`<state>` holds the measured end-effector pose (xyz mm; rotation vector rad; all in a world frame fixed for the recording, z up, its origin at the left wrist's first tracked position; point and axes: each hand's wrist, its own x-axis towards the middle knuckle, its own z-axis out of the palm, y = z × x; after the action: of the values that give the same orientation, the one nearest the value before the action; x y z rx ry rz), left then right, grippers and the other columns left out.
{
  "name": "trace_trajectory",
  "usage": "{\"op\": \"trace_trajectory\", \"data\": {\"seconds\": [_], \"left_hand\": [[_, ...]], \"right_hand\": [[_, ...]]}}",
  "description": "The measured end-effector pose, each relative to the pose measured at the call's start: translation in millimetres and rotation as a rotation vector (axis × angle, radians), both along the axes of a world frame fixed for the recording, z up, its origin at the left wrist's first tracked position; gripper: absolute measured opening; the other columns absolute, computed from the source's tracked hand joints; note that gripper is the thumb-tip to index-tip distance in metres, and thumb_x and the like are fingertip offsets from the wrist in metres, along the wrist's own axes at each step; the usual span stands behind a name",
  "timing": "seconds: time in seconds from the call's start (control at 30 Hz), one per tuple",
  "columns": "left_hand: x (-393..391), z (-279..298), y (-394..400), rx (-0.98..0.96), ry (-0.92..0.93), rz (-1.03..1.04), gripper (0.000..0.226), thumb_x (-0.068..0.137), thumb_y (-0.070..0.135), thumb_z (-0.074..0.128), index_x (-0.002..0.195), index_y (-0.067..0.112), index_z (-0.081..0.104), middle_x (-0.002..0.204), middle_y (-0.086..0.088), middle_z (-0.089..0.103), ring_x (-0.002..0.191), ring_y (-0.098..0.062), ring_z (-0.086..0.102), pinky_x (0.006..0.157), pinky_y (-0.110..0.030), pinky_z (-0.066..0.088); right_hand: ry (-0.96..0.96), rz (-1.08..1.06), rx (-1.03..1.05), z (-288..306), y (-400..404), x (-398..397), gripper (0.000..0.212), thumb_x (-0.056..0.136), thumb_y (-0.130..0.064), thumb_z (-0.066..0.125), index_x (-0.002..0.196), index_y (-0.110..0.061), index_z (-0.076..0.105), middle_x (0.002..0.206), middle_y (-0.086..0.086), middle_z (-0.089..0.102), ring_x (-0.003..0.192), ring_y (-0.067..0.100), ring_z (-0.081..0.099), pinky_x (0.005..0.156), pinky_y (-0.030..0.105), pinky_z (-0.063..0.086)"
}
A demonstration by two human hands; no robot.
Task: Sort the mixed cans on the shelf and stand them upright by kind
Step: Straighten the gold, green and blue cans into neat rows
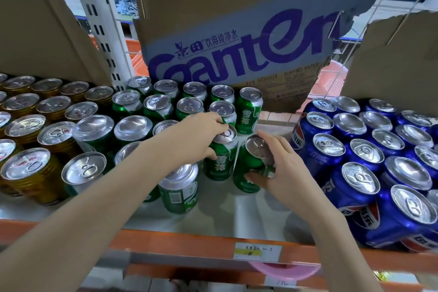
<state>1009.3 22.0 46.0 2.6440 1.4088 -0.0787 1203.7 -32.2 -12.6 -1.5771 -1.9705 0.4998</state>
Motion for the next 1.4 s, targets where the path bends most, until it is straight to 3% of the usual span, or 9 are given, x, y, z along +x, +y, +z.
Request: {"op": "trace_trajectory", "data": {"seconds": [0.23, 0.47, 0.6, 0.77, 0.9, 1.03, 1.13, 1.27, 1.4], "left_hand": [[0.6, -1.4, 3.5, 0.069, 0.036, 0.023, 0.059, 0.083, 0.031, 0.068, 0.135, 0.013, 0.044, 0.131, -0.005, 0.041, 0.117, -0.021, 0.044, 0.096, -0.033, 0.039], [-19.8, 1.6, 3.4, 0.028, -0.120, 0.045, 0.074, 0.080, 0.035, 0.071, 0.141, 0.017, 0.033, 0.135, -0.005, 0.042, 0.125, -0.021, 0.039, 0.103, -0.034, 0.034], [-54.3, 14.5, 4.6, 0.078, -0.116, 0.053, 0.047, 0.090, 0.022, 0.055, 0.136, 0.016, 0.045, 0.137, -0.003, 0.044, 0.126, -0.018, 0.039, 0.104, -0.029, 0.030], [-84.0, 21.3, 6.0, -0.070, -0.003, 0.050, 0.054, 0.085, 0.014, 0.056, 0.138, 0.019, 0.043, 0.136, -0.001, 0.045, 0.126, -0.016, 0.040, 0.103, -0.026, 0.030], [-83.5, 22.4, 10.4, -0.182, -0.019, 0.047, 0.059, 0.083, 0.009, 0.058, 0.137, 0.021, 0.040, 0.134, 0.002, 0.048, 0.118, -0.015, 0.046, 0.098, -0.028, 0.038], [-82.2, 21.9, 16.9, -0.230, -0.018, 0.051, 0.061, 0.085, 0.018, 0.059, 0.140, 0.026, 0.035, 0.130, 0.004, 0.050, 0.109, -0.014, 0.049, 0.092, -0.028, 0.042], [-85.8, 18.5, 18.4, -0.214, -0.023, 0.036, 0.065, 0.083, 0.035, 0.065, 0.141, 0.025, 0.035, 0.131, 0.004, 0.051, 0.113, -0.013, 0.049, 0.096, -0.027, 0.040], [-88.5, 11.4, 16.5, -0.152, 0.013, 0.041, 0.081, 0.085, 0.047, 0.061, 0.148, 0.017, 0.021, 0.149, -0.001, 0.034, 0.134, -0.017, 0.034, 0.105, -0.026, 0.028], [-110.1, 21.8, 15.7, -0.114, -0.027, 0.099, 0.067, 0.090, 0.044, 0.054, 0.146, 0.016, 0.029, 0.149, -0.002, 0.035, 0.133, -0.017, 0.034, 0.105, -0.026, 0.027]], "right_hand": [[-0.023, -0.023, 0.004, 1.2, 0.5, -1.7, 0.084, 0.073, -0.024, 0.078, 0.142, -0.028, 0.031, 0.133, -0.010, 0.039, 0.110, 0.007, 0.041, 0.087, 0.014, 0.030], [-0.016, -0.073, -0.007, 6.0, -3.5, -9.2, 0.083, 0.073, -0.018, 0.078, 0.142, -0.026, 0.033, 0.122, -0.015, 0.037, 0.104, -0.001, 0.035, 0.083, 0.004, 0.025], [-0.030, -0.075, -0.013, 10.0, -3.4, -15.0, 0.082, 0.071, -0.014, 0.078, 0.141, -0.024, 0.036, 0.117, -0.016, 0.034, 0.102, 0.000, 0.037, 0.081, 0.003, 0.024], [0.002, -0.067, -0.012, 10.9, 1.6, -19.0, 0.079, 0.072, -0.014, 0.077, 0.140, -0.023, 0.037, 0.120, -0.012, 0.037, 0.103, -0.005, 0.035, 0.083, 0.004, 0.025], [0.007, -0.068, -0.047, 11.3, 1.5, -17.9, 0.080, 0.073, -0.016, 0.077, 0.140, -0.025, 0.035, 0.121, -0.012, 0.036, 0.106, -0.001, 0.038, 0.086, 0.010, 0.031], [-0.098, -0.058, -0.097, 15.4, 0.0, -18.8, 0.083, 0.077, -0.026, 0.074, 0.144, -0.026, 0.025, 0.135, -0.007, 0.033, 0.117, 0.005, 0.034, 0.096, 0.016, 0.031], [-0.212, -0.040, 0.030, 22.3, -0.4, -30.5, 0.080, 0.081, -0.039, 0.068, 0.146, -0.020, 0.025, 0.147, -0.003, 0.026, 0.135, 0.013, 0.021, 0.107, 0.020, 0.016], [-0.222, -0.010, 0.180, 41.7, 4.0, -60.6, 0.064, 0.088, -0.038, 0.060, 0.143, -0.020, 0.034, 0.146, -0.005, 0.033, 0.133, 0.010, 0.026, 0.098, 0.009, 0.012], [-0.219, 0.101, 0.154, 57.1, 16.6, -91.8, 0.051, 0.091, -0.037, 0.056, 0.137, -0.020, 0.043, 0.134, -0.004, 0.047, 0.121, 0.011, 0.042, 0.086, 0.010, 0.024]]}}
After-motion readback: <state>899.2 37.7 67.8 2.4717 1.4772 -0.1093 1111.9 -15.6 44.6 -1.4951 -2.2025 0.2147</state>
